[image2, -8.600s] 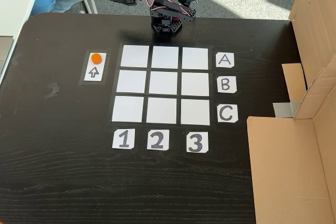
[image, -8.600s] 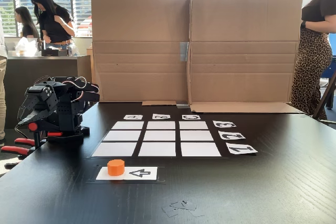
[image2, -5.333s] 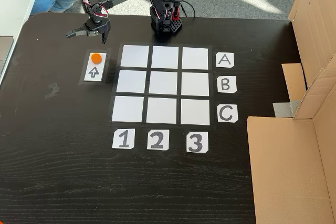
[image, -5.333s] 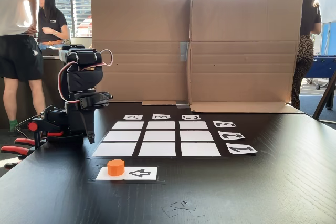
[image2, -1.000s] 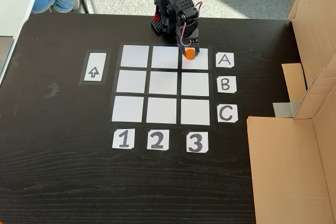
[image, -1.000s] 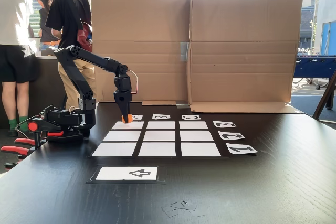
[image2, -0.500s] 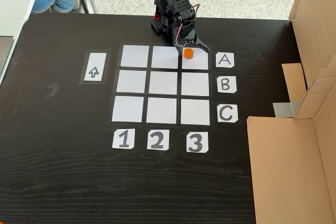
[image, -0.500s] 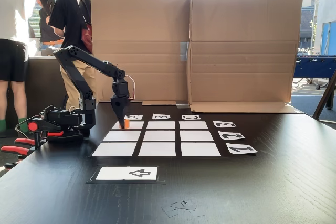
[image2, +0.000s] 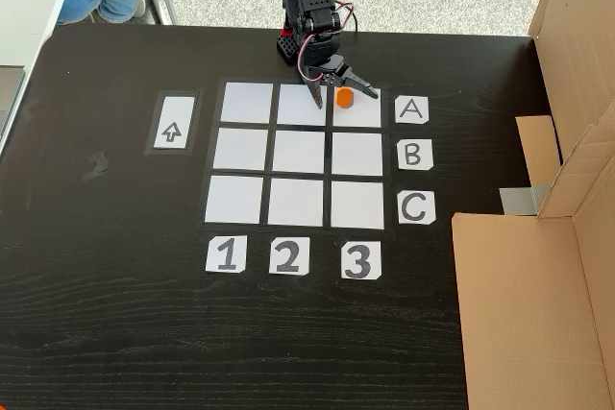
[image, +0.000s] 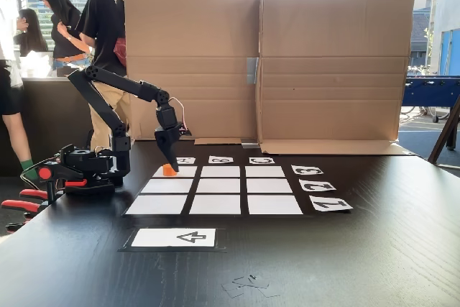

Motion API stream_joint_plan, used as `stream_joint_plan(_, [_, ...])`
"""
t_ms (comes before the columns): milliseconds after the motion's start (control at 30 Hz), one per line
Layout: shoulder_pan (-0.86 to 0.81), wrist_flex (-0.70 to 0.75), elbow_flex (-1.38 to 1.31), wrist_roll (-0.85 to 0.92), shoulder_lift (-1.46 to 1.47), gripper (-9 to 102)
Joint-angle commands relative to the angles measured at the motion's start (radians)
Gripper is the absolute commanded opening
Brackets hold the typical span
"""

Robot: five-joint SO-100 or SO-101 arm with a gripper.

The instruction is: Pick up the round, orange token and place it in the grid on square A3.

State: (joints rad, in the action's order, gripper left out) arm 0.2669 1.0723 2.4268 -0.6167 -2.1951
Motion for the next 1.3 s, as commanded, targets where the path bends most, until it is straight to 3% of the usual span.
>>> stream_joint_plan(0, [-0.144, -0.077, -0.114, -0.052, -0.043, 71])
stream_joint_plan(200, [-0.471, -0.351, -0.311, -0.298, -0.051, 70])
stream_joint_plan(267, [-0.584, -0.379, -0.379, -0.354, -0.066, 67])
stream_joint_plan(433, [-0.917, -0.387, -0.552, -0.609, -0.089, 25])
stream_joint_plan(567, [-1.164, -0.456, -0.546, -0.696, -0.153, -1])
stream_joint_plan(700, [-1.384, -0.479, -0.453, -0.785, -0.259, -1])
stream_joint_plan(933, [-1.672, -0.515, -0.012, -0.928, -0.597, -1])
stream_joint_plan(1100, [-1.815, -0.459, 0.331, -0.946, -0.928, -1])
stream_joint_plan(1267, [-1.944, -0.318, 0.477, -0.953, -1.131, -1])
